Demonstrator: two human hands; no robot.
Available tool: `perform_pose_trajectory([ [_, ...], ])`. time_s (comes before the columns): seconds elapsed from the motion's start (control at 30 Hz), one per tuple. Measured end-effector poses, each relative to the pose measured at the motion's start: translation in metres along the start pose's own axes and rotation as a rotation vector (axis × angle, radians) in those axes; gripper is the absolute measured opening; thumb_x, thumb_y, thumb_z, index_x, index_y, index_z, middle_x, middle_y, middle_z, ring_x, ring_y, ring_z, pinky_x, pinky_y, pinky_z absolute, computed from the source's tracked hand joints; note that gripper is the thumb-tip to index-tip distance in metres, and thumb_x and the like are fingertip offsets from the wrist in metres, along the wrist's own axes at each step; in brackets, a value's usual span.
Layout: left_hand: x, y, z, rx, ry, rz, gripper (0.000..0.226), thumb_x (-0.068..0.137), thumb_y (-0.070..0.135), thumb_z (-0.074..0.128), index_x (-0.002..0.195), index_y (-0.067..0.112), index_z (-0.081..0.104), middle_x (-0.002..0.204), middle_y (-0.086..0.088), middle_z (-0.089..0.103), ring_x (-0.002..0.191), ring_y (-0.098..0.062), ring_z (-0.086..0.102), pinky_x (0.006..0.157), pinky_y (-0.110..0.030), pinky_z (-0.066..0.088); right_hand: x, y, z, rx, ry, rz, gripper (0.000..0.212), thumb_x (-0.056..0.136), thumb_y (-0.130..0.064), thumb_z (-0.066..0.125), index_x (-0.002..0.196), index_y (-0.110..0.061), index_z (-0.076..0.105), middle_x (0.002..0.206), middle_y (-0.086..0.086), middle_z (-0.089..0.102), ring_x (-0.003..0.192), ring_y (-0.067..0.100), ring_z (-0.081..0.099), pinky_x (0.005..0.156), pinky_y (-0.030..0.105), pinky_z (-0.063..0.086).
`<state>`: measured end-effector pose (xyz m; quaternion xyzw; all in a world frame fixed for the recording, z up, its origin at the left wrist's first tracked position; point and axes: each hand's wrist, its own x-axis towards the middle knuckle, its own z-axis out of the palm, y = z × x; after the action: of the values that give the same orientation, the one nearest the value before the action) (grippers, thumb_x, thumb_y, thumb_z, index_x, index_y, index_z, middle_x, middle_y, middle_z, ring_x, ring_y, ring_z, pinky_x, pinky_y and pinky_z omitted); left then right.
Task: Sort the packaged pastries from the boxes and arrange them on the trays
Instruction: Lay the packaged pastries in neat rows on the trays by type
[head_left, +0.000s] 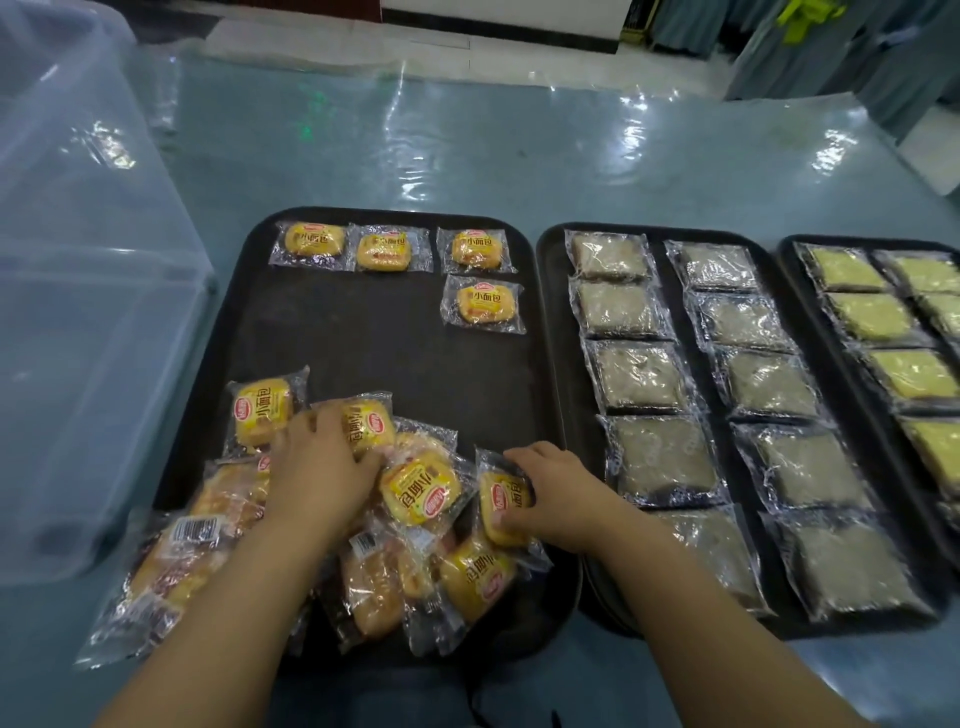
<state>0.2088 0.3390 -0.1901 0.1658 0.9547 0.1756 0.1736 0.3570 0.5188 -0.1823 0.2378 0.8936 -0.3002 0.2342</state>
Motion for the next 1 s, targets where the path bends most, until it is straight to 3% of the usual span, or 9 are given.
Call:
perform_pose_trajectory([
  [0.23, 0.005, -0.001, -0.002, 0.052, -0.029, -0.053, 0.083, 0.075, 0.052, 0.068, 0.138, 0.009, 0.036, 0.137, -0.014, 0.045, 0.125, -0.034, 0.041, 0.102, -0.044, 0.037, 0.002, -0.004, 0.001, -0.076, -0.03, 0.05, 0.087, 0.079, -0.05, 0.065, 0.147, -0.015, 0.024, 0.143, 0.003, 0.027, 0.13, 0.027, 0.027, 0.108, 0.042, 0.033],
  [0.4, 0.009, -0.003, -0.005, -0.044, -0.055, -0.013, 0.082, 0.069, 0.047, 0.077, 0.136, 0.016, 0.041, 0.13, -0.009, 0.049, 0.117, -0.029, 0.049, 0.097, -0.046, 0.044, 0.006, -0.007, 0.0, -0.086, -0.074, 0.102, 0.086, 0.074, -0.051, 0.068, 0.143, -0.019, 0.031, 0.137, 0.003, 0.028, 0.126, 0.026, 0.027, 0.106, 0.043, 0.034],
  [0.5, 0.008, -0.002, -0.006, -0.114, -0.073, 0.046, 0.082, 0.07, 0.035, 0.079, 0.139, 0.02, 0.039, 0.134, -0.005, 0.045, 0.118, -0.026, 0.049, 0.099, -0.045, 0.044, 0.008, -0.007, 0.0, -0.034, -0.048, 0.128, 0.058, 0.068, -0.049, 0.073, 0.116, -0.028, 0.047, 0.122, 0.0, 0.034, 0.116, 0.022, 0.032, 0.1, 0.039, 0.039],
  [0.6, 0.009, 0.0, -0.007, -0.203, -0.07, 0.096, 0.078, 0.071, 0.023, 0.08, 0.138, 0.021, 0.04, 0.137, 0.0, 0.04, 0.12, -0.021, 0.046, 0.098, -0.036, 0.04, 0.007, -0.007, 0.0, 0.002, -0.017, 0.13, 0.046, 0.067, -0.047, 0.075, 0.099, -0.03, 0.046, 0.113, -0.004, 0.037, 0.106, 0.018, 0.037, 0.094, 0.036, 0.039],
  [0.7, 0.014, 0.001, -0.008, -0.235, -0.073, 0.127, 0.077, 0.071, 0.016, 0.08, 0.137, 0.022, 0.042, 0.136, 0.001, 0.038, 0.117, -0.019, 0.048, 0.09, -0.025, 0.04, 0.008, -0.006, -0.001, -0.014, 0.02, 0.129, 0.058, 0.066, -0.05, 0.076, 0.111, -0.03, 0.044, 0.117, -0.005, 0.042, 0.108, 0.017, 0.041, 0.096, 0.038, 0.035],
  [0.83, 0.027, -0.001, -0.008, -0.319, -0.073, 0.077, 0.067, 0.075, 0.018, 0.077, 0.135, 0.023, 0.047, 0.134, 0.0, 0.033, 0.113, -0.02, 0.051, 0.098, -0.032, 0.044, 0.012, -0.007, -0.004, -0.029, -0.022, 0.186, 0.093, 0.063, -0.058, 0.076, 0.139, -0.026, 0.032, 0.134, 0.002, 0.035, 0.124, 0.025, 0.037, 0.105, 0.044, 0.033],
  [1.0, 0.049, 0.001, -0.01, -0.415, 0.005, 0.047, 0.049, 0.084, 0.02, 0.068, 0.131, 0.016, 0.053, 0.133, 0.0, 0.031, 0.106, -0.016, 0.052, 0.099, -0.027, 0.04, 0.02, -0.01, -0.005, -0.026, 0.001, 0.249, 0.083, 0.062, -0.061, 0.075, 0.129, -0.026, 0.041, 0.129, 0.002, 0.039, 0.119, 0.024, 0.038, 0.102, 0.042, 0.036],
])
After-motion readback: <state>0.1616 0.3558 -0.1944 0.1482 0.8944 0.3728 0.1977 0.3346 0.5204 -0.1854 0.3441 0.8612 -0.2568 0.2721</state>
